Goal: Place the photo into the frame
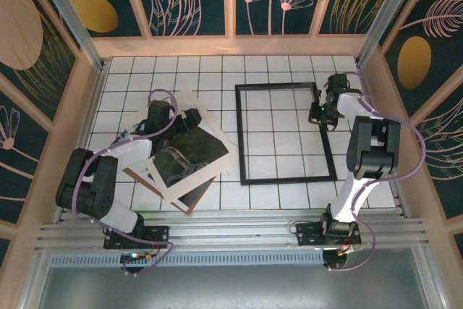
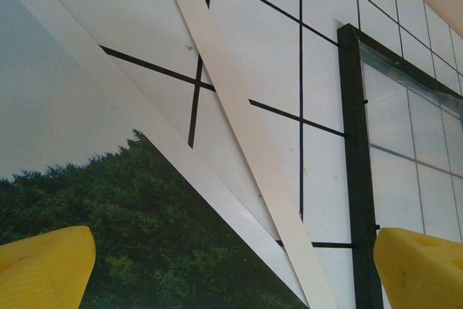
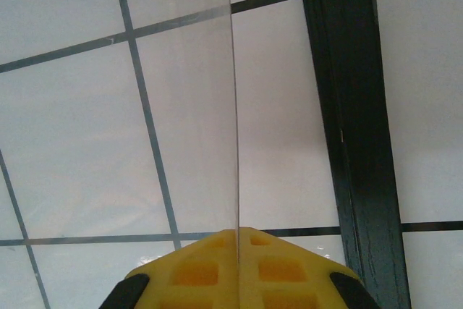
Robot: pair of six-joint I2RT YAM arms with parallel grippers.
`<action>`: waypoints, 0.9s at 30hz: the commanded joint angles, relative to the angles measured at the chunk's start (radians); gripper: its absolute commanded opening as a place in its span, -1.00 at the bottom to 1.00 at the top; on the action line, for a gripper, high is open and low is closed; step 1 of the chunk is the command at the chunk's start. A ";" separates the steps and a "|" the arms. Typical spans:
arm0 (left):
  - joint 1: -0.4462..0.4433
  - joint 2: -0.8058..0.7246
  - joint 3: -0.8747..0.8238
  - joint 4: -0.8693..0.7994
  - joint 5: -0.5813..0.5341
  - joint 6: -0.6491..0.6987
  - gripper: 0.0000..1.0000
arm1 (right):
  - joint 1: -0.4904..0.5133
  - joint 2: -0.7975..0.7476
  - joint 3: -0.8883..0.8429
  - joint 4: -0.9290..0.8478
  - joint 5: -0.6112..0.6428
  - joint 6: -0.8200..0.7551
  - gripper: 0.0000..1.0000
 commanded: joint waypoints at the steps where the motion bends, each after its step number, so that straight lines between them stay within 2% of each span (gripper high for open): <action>1: -0.005 0.007 0.015 0.009 0.017 0.013 0.97 | 0.006 0.014 0.007 0.012 -0.013 -0.008 -0.82; 6: -0.008 0.010 0.020 0.008 0.019 0.011 0.97 | 0.004 0.014 0.009 0.012 -0.013 -0.010 -0.69; 27: -0.007 0.005 0.014 0.003 0.011 0.020 0.97 | -0.043 0.021 -0.028 0.100 -0.079 0.036 0.28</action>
